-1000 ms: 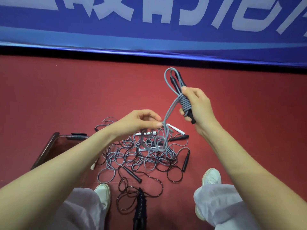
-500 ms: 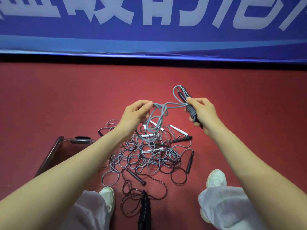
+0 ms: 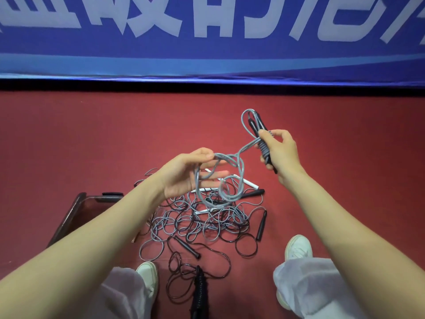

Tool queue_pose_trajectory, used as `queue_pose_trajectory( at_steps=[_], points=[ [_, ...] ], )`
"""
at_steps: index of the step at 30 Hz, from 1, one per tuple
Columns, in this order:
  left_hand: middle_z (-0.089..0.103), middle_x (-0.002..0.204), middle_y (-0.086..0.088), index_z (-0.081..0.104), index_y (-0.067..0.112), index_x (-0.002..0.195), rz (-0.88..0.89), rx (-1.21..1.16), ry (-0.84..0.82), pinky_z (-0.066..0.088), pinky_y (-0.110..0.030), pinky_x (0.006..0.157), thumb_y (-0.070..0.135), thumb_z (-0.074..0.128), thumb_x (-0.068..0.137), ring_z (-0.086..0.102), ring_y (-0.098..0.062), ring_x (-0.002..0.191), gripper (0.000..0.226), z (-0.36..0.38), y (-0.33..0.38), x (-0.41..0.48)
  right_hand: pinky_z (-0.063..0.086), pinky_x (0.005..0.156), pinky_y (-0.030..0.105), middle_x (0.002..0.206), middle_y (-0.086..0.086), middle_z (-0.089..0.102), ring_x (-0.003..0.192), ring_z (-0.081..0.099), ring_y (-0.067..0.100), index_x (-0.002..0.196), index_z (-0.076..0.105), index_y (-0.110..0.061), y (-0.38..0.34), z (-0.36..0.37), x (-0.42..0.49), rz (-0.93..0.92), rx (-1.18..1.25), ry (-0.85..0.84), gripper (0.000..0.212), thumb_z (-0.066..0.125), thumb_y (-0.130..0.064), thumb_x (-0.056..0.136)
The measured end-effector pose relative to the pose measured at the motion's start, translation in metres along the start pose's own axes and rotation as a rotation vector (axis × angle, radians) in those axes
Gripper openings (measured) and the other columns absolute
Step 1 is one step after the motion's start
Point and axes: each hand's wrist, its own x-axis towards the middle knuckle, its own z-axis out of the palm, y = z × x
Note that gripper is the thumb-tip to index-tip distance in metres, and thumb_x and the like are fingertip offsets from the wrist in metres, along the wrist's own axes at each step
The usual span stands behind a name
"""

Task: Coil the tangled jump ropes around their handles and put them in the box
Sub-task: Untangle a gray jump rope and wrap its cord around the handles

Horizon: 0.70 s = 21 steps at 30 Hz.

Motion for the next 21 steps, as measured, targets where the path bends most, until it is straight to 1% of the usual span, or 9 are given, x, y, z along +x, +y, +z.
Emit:
queue_pose_trajectory(
  at_steps=[2, 3, 5, 8, 11, 16, 17, 19, 21],
  points=[
    [0.07, 0.081, -0.003, 0.053, 0.018, 0.081, -0.018, 0.093, 0.005, 0.055, -0.024, 0.053, 0.02, 0.057, 0.085, 0.052, -0.008, 0.049, 0.006, 0.003, -0.002, 0.002, 0.027, 0.034, 0.018, 0.08, 0.007, 0.068, 0.041, 0.046, 0.013, 0.101, 0.048, -0.019, 0.0, -0.003, 0.002, 0.002, -0.001, 0.012, 0.022, 0.063, -0.032, 0.091],
    [0.065, 0.076, 0.001, 0.054, 0.019, 0.079, -0.002, 0.17, 0.035, 0.047, -0.019, 0.048, 0.027, 0.058, 0.085, 0.042, -0.006, 0.047, 0.011, 0.001, -0.003, 0.005, 0.027, 0.034, 0.018, 0.082, 0.009, 0.069, 0.041, 0.046, 0.014, 0.103, 0.048, -0.019, 0.0, -0.004, 0.003, 0.004, -0.002, 0.016, 0.023, 0.063, -0.032, 0.091],
    [0.056, 0.077, 0.002, 0.058, 0.02, 0.076, 0.054, 0.341, 0.135, 0.035, -0.017, 0.05, 0.039, 0.065, 0.08, 0.034, -0.006, 0.051, 0.02, -0.006, -0.006, 0.009, 0.028, 0.035, 0.019, 0.088, 0.013, 0.07, 0.042, 0.046, 0.014, 0.104, 0.048, -0.019, 0.001, -0.007, 0.004, 0.003, -0.03, 0.02, 0.024, 0.063, -0.032, 0.091],
    [0.062, 0.087, 0.0, 0.055, 0.02, 0.073, 0.157, 0.46, 0.314, 0.045, -0.026, 0.066, 0.039, 0.071, 0.079, 0.05, -0.013, 0.07, 0.025, -0.016, -0.01, 0.012, 0.028, 0.035, 0.018, 0.097, 0.021, 0.07, 0.043, 0.047, 0.015, 0.101, 0.049, -0.021, 0.004, -0.008, 0.006, -0.004, -0.121, 0.019, 0.025, 0.065, -0.034, 0.088],
    [0.066, 0.089, 0.005, 0.054, 0.021, 0.078, 0.231, 0.311, 0.399, 0.045, -0.037, 0.082, 0.034, 0.059, 0.093, 0.065, -0.014, 0.078, 0.02, -0.02, -0.004, 0.015, 0.027, 0.035, 0.017, 0.1, 0.024, 0.069, 0.044, 0.045, 0.016, 0.101, 0.049, -0.02, 0.007, -0.009, 0.008, -0.013, -0.158, 0.026, 0.026, 0.066, -0.034, 0.087],
    [0.064, 0.102, -0.006, 0.049, 0.012, 0.089, 0.264, 0.099, 0.66, 0.052, -0.035, 0.075, 0.024, 0.046, 0.102, 0.063, -0.018, 0.082, 0.017, -0.029, 0.004, 0.015, 0.028, 0.035, 0.017, 0.098, 0.022, 0.07, 0.043, 0.046, 0.016, 0.102, 0.048, -0.019, 0.007, -0.019, 0.012, 0.006, -0.118, 0.076, 0.027, 0.064, -0.035, 0.088],
    [0.064, 0.106, -0.009, 0.05, 0.011, 0.089, 0.206, 0.182, 0.666, 0.051, -0.035, 0.074, 0.022, 0.045, 0.102, 0.063, -0.018, 0.082, 0.018, -0.03, 0.003, 0.013, 0.029, 0.035, 0.017, 0.095, 0.02, 0.071, 0.043, 0.047, 0.015, 0.103, 0.049, -0.02, 0.006, -0.018, 0.011, 0.011, -0.123, 0.052, 0.027, 0.065, -0.035, 0.088],
    [0.063, 0.109, -0.012, 0.051, 0.012, 0.086, 0.011, 0.593, 0.62, 0.049, -0.035, 0.075, 0.024, 0.054, 0.098, 0.059, -0.019, 0.085, 0.017, -0.032, -0.004, 0.014, 0.028, 0.035, 0.017, 0.082, 0.012, 0.069, 0.044, 0.048, 0.015, 0.105, 0.05, -0.019, 0.004, -0.014, 0.006, 0.006, -0.144, -0.049, 0.028, 0.066, -0.035, 0.088],
    [0.057, 0.104, -0.007, 0.053, 0.009, 0.101, -0.101, 0.917, 0.588, 0.044, -0.033, 0.083, 0.028, 0.066, 0.091, 0.054, -0.021, 0.096, 0.025, -0.029, -0.014, 0.016, 0.027, 0.034, 0.017, 0.069, 0.004, 0.063, 0.043, 0.048, 0.015, 0.104, 0.051, -0.018, 0.002, -0.006, -0.001, -0.018, -0.158, -0.172, 0.026, 0.067, -0.032, 0.089]
  ],
)
